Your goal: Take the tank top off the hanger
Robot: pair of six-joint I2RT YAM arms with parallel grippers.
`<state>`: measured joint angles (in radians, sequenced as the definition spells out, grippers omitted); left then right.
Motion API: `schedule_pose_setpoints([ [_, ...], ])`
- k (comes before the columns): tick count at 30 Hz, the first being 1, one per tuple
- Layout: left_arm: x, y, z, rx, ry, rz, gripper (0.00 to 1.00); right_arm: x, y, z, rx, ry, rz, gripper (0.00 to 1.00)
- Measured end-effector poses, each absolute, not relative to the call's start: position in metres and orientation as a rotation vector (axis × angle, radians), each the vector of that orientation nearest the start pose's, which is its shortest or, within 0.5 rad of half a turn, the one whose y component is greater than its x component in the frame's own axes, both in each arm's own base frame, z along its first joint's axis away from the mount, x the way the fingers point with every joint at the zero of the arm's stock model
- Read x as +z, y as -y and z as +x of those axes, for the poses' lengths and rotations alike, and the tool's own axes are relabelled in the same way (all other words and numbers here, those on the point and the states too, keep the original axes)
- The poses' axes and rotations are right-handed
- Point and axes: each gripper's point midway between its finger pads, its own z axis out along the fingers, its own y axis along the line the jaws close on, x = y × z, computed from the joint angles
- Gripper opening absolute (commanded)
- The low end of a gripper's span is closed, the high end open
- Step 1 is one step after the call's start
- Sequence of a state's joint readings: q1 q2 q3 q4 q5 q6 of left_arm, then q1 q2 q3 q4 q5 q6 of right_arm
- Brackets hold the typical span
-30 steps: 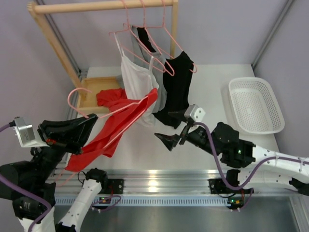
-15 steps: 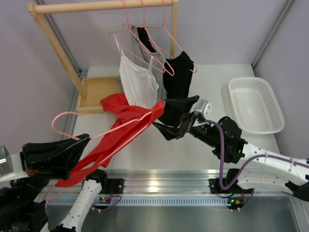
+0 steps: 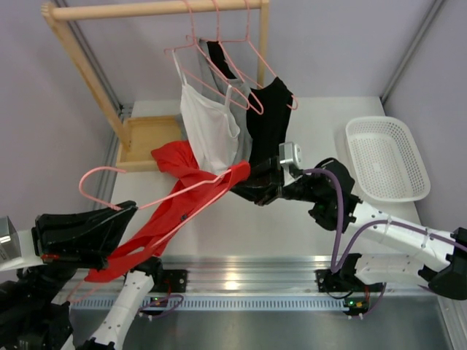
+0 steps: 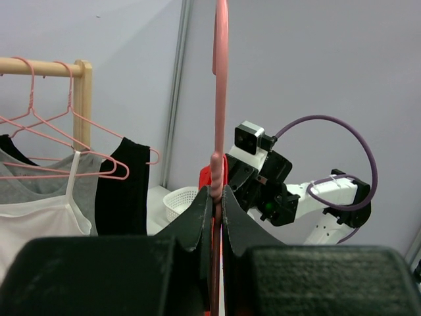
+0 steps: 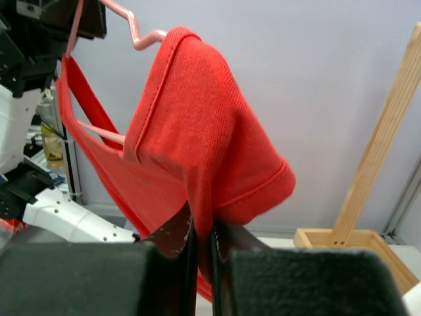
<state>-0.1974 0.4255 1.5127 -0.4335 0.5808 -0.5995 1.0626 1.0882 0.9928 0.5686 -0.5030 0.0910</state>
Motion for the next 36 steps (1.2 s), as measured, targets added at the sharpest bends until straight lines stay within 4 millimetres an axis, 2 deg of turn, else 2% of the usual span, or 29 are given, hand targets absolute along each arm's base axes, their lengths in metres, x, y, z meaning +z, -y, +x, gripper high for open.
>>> schedule_pose_setpoints([
  [6, 0.563, 0.117, 0.011, -0.977, -1.036, 0.343, 0.0, 0.45, -0.351, 0.097, 1.307, -0.819, -0.951, 0.0],
  [11, 0.561, 0.118, 0.012, -0.967, -1.036, 0.349, 0.0, 0.456, -0.324, 0.103, 1.252, -0.855, -0.872, 0.0],
  [14, 0.56, 0.119, 0.013, -0.969, -1.037, 0.359, 0.0, 0.463, -0.302, 0.12, 1.182, -0.889, -0.784, 0.0],
  [18, 0.558, 0.122, 0.01, -0.98, -1.043, 0.385, 0.0, 0.471, -0.273, 0.155, 1.075, -0.962, -0.625, 0.0],
  [22, 0.556, 0.124, 0.008, -0.988, -1.045, 0.404, 0.0, 0.464, -0.262, 0.186, 1.007, -1.064, -0.523, 0.0],
  [25, 0.557, 0.123, 0.01, -0.98, -1.042, 0.393, 0.0, 0.452, -0.268, 0.193, 1.008, -1.114, -0.521, 0.0],
  [29, 0.561, 0.117, 0.016, -0.959, -1.038, 0.342, 0.0, 0.421, -0.285, 0.184, 1.054, -1.158, -0.593, 0.0],
  [31, 0.563, 0.114, 0.022, -0.947, -1.038, 0.313, 0.0, 0.404, -0.305, 0.165, 1.085, -1.171, -0.664, 0.0],
  [35, 0.569, 0.111, 0.041, -0.932, -1.049, 0.265, 0.0, 0.364, -0.367, 0.098, 1.144, -1.176, -0.887, 0.0],
  [36, 0.57, 0.111, 0.048, -0.93, -1.06, 0.25, 0.0, 0.352, -0.38, 0.087, 1.142, -1.183, -0.934, 0.0],
])
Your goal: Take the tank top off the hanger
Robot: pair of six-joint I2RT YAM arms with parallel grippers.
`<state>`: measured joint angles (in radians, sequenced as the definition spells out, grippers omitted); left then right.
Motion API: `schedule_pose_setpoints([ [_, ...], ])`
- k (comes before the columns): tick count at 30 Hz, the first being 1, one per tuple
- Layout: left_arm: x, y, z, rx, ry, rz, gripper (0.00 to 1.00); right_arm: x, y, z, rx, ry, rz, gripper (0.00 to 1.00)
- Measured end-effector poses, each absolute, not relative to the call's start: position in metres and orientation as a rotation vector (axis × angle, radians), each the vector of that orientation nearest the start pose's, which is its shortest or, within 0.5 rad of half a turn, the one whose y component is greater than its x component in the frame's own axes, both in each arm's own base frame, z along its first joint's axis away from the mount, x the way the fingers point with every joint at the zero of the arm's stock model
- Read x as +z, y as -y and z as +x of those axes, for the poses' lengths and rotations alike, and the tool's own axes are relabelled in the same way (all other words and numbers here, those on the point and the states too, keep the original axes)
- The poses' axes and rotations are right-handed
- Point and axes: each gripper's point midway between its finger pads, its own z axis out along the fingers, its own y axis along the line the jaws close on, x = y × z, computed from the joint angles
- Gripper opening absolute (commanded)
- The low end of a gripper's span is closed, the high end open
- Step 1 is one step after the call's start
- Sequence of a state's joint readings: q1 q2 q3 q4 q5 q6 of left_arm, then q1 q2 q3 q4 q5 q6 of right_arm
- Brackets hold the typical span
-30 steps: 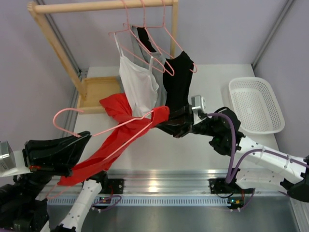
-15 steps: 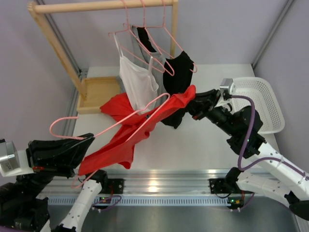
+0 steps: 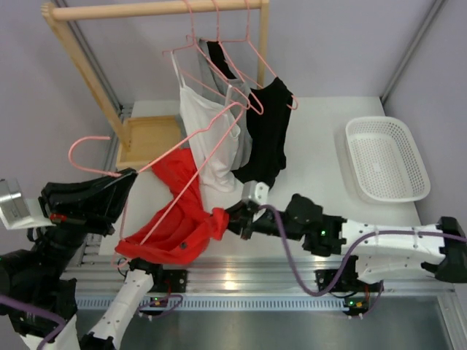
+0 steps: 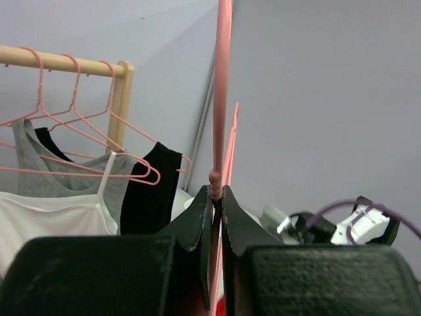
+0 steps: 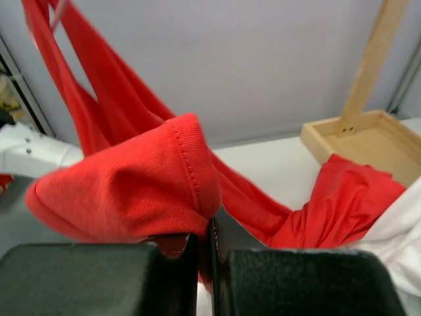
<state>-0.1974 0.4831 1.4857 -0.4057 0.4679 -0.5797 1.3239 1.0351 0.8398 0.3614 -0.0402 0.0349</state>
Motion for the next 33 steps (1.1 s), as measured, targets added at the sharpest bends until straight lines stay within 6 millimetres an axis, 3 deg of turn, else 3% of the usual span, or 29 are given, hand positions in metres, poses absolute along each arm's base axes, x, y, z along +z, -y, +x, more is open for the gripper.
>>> schedule_pose_setpoints([
  [2, 0.574, 0.112, 0.065, -0.929, -1.084, 0.22, 0.0, 0.33, -0.399, 0.079, 1.123, -1.206, -0.988, 0.0],
  [6, 0.583, 0.116, 0.094, -0.944, -1.131, 0.187, 0.0, 0.291, -0.431, 0.085, 1.071, -1.258, -1.037, 0.03],
  [8, 0.588, 0.118, 0.104, -0.95, -1.144, 0.18, 0.0, 0.28, -0.448, 0.088, 1.062, -1.27, -1.055, 0.23],
  [9, 0.59, 0.119, 0.107, -0.953, -1.149, 0.177, 0.0, 0.277, -0.457, 0.088, 1.063, -1.27, -1.067, 0.55],
  [12, 0.598, 0.12, 0.112, -0.961, -1.148, 0.173, 0.0, 0.277, -0.478, 0.087, 1.091, -1.249, -1.083, 0.99],
  [14, 0.605, 0.12, 0.109, -0.965, -1.134, 0.174, 0.0, 0.283, -0.489, 0.084, 1.126, -1.206, -1.08, 1.0],
  [17, 0.619, 0.118, 0.1, -0.972, -1.099, 0.179, 0.0, 0.287, -0.502, 0.081, 1.164, -1.153, -1.075, 0.99],
  [26, 0.658, 0.114, 0.071, -1.0, -0.974, 0.199, 0.0, 0.269, -0.544, 0.059, 1.341, -1.112, -1.175, 0.99],
  [27, 0.66, 0.114, 0.07, -1.009, -0.965, 0.198, 0.0, 0.267, -0.548, 0.056, 1.364, -1.111, -1.185, 0.9],
  [30, 0.665, 0.117, 0.072, -1.049, -0.933, 0.195, 0.0, 0.261, -0.565, 0.045, 1.445, -1.109, -1.23, 0.25],
  [32, 0.665, 0.119, 0.079, -1.075, -0.91, 0.19, 0.0, 0.26, -0.571, 0.039, 1.485, -1.104, -1.252, 0.13],
  [33, 0.662, 0.12, 0.085, -1.087, -0.901, 0.185, 0.0, 0.26, -0.575, 0.034, 1.517, -1.094, -1.273, 0.0],
])
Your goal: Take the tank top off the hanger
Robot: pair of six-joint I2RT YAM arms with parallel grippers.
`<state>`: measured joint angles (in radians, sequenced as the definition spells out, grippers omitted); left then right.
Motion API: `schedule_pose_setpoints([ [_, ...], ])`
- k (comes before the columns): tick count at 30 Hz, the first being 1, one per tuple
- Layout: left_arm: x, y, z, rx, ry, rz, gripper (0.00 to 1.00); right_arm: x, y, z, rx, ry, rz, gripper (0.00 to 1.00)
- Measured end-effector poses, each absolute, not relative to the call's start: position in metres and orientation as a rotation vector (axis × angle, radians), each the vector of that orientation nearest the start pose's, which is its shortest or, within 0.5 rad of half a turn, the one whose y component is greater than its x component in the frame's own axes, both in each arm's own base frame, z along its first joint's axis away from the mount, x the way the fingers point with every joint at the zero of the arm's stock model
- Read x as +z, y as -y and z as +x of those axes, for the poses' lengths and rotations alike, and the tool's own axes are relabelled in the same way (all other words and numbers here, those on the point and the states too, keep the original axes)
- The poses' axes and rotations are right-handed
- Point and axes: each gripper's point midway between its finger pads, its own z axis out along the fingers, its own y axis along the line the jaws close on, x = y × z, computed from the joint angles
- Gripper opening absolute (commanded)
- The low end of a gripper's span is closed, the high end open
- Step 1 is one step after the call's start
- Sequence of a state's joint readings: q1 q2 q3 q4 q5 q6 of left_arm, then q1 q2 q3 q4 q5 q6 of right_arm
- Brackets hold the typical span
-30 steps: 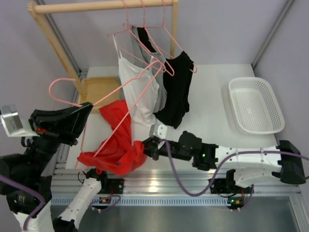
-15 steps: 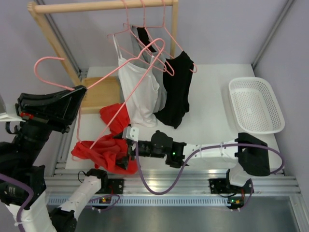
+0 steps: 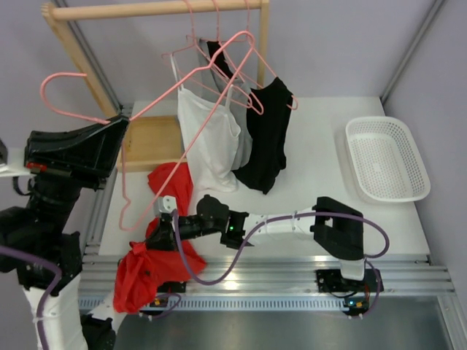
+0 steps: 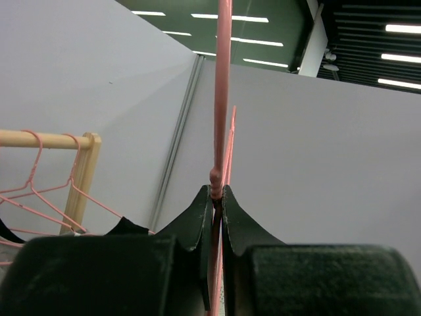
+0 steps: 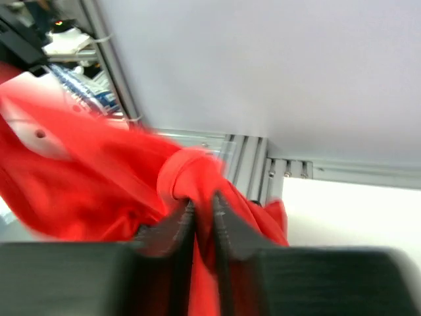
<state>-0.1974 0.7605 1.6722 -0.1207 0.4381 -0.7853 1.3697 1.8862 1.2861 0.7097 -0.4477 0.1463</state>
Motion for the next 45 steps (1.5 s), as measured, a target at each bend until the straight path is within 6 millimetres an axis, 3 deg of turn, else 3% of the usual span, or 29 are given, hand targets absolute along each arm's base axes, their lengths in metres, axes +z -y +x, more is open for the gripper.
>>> schedule_pose_setpoints([
  [6, 0.638, 0.125, 0.118, -1.13, -0.886, 0.148, 0.0, 0.259, -0.574, 0.017, 1.608, -1.086, -1.322, 0.0],
  [9, 0.641, 0.124, 0.118, -1.128, -0.854, 0.149, 0.0, 0.248, -0.564, 0.02, 1.576, -1.139, -1.315, 0.0],
  [15, 0.657, 0.112, 0.086, -1.082, -0.734, 0.168, 0.0, 0.222, -0.535, 0.064, 1.352, -1.379, -1.146, 0.0],
  [21, 0.671, 0.095, 0.049, -0.984, -0.62, 0.183, 0.0, 0.178, -0.485, 0.103, 1.107, -1.617, -1.022, 0.0],
  [24, 0.67, 0.091, 0.043, -0.962, -0.602, 0.178, 0.0, 0.164, -0.484, 0.113, 1.006, -1.699, -1.038, 0.0],
  [26, 0.667, 0.09, 0.043, -0.956, -0.604, 0.174, 0.0, 0.162, -0.498, 0.124, 0.957, -1.732, -1.028, 0.01],
  [28, 0.665, 0.09, 0.046, -0.954, -0.612, 0.169, 0.0, 0.161, -0.513, 0.133, 0.948, -1.766, -1.003, 0.06],
  [30, 0.661, 0.091, 0.051, -0.95, -0.626, 0.165, 0.0, 0.158, -0.523, 0.145, 0.952, -1.812, -0.972, 0.18],
  [31, 0.66, 0.091, 0.053, -0.948, -0.632, 0.162, 0.0, 0.158, -0.53, 0.155, 0.959, -1.837, -0.941, 0.31],
  [32, 0.659, 0.091, 0.056, -0.944, -0.639, 0.16, 0.0, 0.157, -0.536, 0.165, 0.963, -1.866, -0.908, 0.71],
  [34, 0.657, 0.091, 0.058, -0.937, -0.646, 0.157, 0.0, 0.155, -0.547, 0.186, 0.958, -1.905, -0.854, 0.94],
  [35, 0.657, 0.091, 0.058, -0.934, -0.647, 0.157, 0.0, 0.154, -0.554, 0.197, 0.956, -1.925, -0.826, 0.99],
  [38, 0.656, 0.09, 0.057, -0.927, -0.645, 0.157, 0.0, 0.145, -0.569, 0.216, 0.93, -1.972, -0.788, 0.99],
  [41, 0.656, 0.088, 0.053, -0.921, -0.634, 0.155, 0.0, 0.129, -0.586, 0.219, 0.914, -2.033, -0.805, 0.99],
  [45, 0.656, 0.086, 0.048, -0.909, -0.623, 0.156, 0.0, 0.098, -0.591, 0.216, 0.867, -2.127, -0.842, 0.99],
])
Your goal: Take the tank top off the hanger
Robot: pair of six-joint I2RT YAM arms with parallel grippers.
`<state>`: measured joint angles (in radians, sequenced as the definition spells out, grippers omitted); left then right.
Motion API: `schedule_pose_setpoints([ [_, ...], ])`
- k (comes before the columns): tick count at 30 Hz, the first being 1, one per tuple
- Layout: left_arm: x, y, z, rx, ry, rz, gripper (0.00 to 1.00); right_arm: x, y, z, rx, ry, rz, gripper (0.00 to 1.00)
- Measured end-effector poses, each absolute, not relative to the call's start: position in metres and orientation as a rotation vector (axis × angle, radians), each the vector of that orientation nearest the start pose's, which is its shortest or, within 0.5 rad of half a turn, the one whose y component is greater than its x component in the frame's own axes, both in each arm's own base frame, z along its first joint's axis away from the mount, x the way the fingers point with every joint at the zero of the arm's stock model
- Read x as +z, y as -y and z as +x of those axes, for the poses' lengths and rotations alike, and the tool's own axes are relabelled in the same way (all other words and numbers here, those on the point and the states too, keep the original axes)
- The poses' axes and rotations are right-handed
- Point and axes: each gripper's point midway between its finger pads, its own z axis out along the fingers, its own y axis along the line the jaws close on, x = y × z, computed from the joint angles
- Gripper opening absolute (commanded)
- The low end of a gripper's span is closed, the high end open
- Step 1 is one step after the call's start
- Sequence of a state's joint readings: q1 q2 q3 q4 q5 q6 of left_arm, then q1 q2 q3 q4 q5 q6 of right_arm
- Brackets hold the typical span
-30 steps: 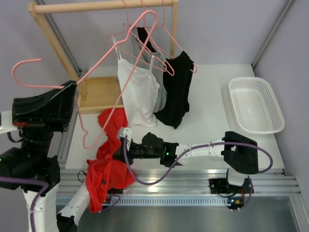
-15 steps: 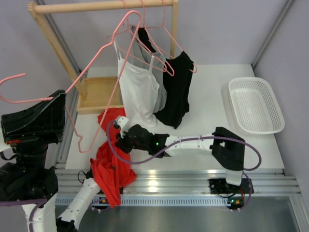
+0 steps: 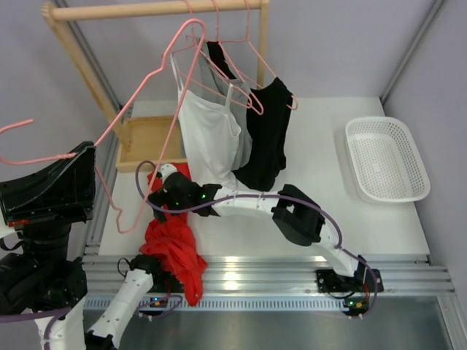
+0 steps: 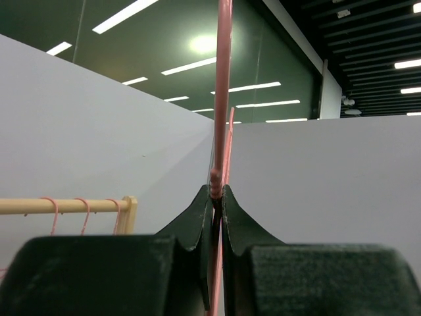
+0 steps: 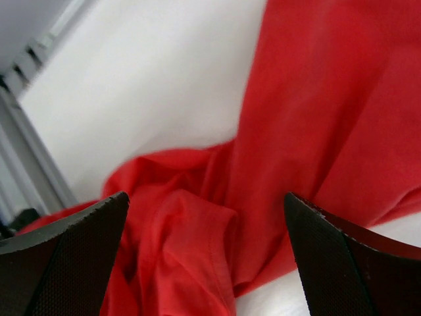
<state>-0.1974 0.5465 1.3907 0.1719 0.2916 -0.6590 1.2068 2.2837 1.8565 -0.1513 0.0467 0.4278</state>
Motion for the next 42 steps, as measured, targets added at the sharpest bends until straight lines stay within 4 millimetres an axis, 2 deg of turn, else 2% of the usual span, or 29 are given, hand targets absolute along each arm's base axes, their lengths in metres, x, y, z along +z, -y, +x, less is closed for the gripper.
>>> schedule_pose_setpoints([
  [3, 0.656, 0.085, 0.047, -0.905, -0.619, 0.156, 0.0, 0.071, -0.579, 0.213, 0.787, -2.214, -0.858, 0.99],
  [6, 0.656, 0.085, 0.047, -0.904, -0.62, 0.156, 0.0, 0.055, -0.565, 0.212, 0.7, -2.271, -0.866, 0.99],
  [13, 0.652, 0.086, 0.052, -0.905, -0.633, 0.152, 0.0, 0.037, -0.559, 0.202, 0.663, -2.321, -0.899, 0.99],
  [18, 0.649, 0.087, 0.056, -0.906, -0.644, 0.149, 0.0, 0.036, -0.566, 0.188, 0.678, -2.308, -0.943, 0.97],
  [19, 0.649, 0.087, 0.057, -0.905, -0.645, 0.148, 0.0, 0.036, -0.567, 0.185, 0.679, -2.305, -0.952, 0.89],
  [20, 0.649, 0.087, 0.058, -0.906, -0.646, 0.148, 0.0, 0.036, -0.568, 0.18, 0.68, -2.299, -0.968, 0.58],
  [21, 0.648, 0.087, 0.058, -0.906, -0.647, 0.148, 0.0, 0.035, -0.569, 0.174, 0.682, -2.295, -0.986, 0.39],
  [22, 0.648, 0.087, 0.059, -0.906, -0.649, 0.147, 0.0, 0.033, -0.571, 0.168, 0.689, -2.297, -0.999, 0.07],
  [23, 0.647, 0.088, 0.06, -0.906, -0.651, 0.146, 0.0, 0.029, -0.57, 0.161, 0.689, -2.301, -1.022, 0.0],
  [26, 0.641, 0.087, 0.065, -0.904, -0.666, 0.135, 0.0, 0.024, -0.563, 0.145, 0.703, -2.311, -1.033, 0.0],
  [29, 0.636, 0.087, 0.072, -0.899, -0.68, 0.121, 0.0, 0.026, -0.532, 0.126, 0.675, -2.33, -1.063, 0.0],
  [31, 0.632, 0.087, 0.076, -0.895, -0.69, 0.115, 0.0, 0.029, -0.498, 0.112, 0.645, -2.355, -1.087, 0.0],
  [34, 0.626, 0.086, 0.082, -0.879, -0.703, 0.105, 0.0, 0.049, -0.442, 0.098, 0.608, -2.373, -1.083, 0.0],
  [36, 0.62, 0.085, 0.089, -0.867, -0.719, 0.09, 0.0, 0.079, -0.409, 0.096, 0.633, -2.344, -1.032, 0.0],
  [39, 0.606, 0.082, 0.102, -0.848, -0.761, 0.056, 0.0, 0.143, -0.374, 0.103, 0.739, -2.24, -0.905, 0.0],
  [40, 0.601, 0.082, 0.108, -0.838, -0.778, 0.045, 0.0, 0.173, -0.361, 0.11, 0.777, -2.182, -0.831, 0.0],
  [42, 0.589, 0.079, 0.121, -0.816, -0.82, 0.013, 0.0, 0.221, -0.336, 0.122, 0.821, -2.088, -0.705, 0.0],
])
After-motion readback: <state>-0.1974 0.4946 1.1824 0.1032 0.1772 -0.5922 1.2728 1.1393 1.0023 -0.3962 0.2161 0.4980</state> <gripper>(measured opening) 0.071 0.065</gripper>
